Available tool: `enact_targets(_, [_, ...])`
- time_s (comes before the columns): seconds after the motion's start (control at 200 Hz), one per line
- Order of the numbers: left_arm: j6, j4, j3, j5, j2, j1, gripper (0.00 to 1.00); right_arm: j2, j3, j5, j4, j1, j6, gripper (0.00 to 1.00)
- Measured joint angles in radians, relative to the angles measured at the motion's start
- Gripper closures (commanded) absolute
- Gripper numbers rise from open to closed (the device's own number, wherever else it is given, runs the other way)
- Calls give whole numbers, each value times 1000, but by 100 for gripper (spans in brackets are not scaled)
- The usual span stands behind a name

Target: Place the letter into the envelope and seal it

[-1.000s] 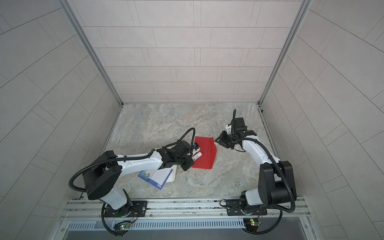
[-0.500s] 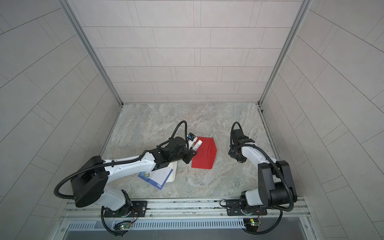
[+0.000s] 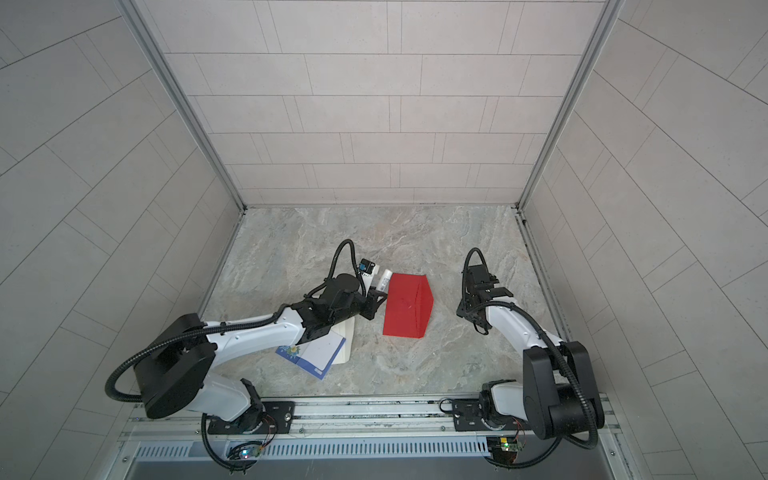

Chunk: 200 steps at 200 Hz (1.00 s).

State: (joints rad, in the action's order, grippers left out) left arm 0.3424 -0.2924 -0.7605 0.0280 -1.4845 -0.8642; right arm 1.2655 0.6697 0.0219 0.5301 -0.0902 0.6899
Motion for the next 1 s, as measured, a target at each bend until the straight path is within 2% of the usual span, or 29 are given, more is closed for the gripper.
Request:
enact_targets(0.195, [5, -14, 0, 17, 0, 0, 100, -107, 24, -58, 12, -18, -40, 44])
enact_targets(0.345, [6, -31, 0, 49, 0, 0, 100, -221, 23, -284, -104, -53, -54, 44])
enact_targets(0.475, [6, -59, -1, 95, -8, 0, 100, -243, 24, -479, -276, -166, -18, 43])
enact_targets(0.65, [5, -79, -2, 145, -27, 0, 100, -194, 80, -604, -378, -283, -4, 44])
enact_targets(1.001, [10, -129, -2, 160, -27, 1, 100, 14, 185, -701, -396, -325, -29, 49])
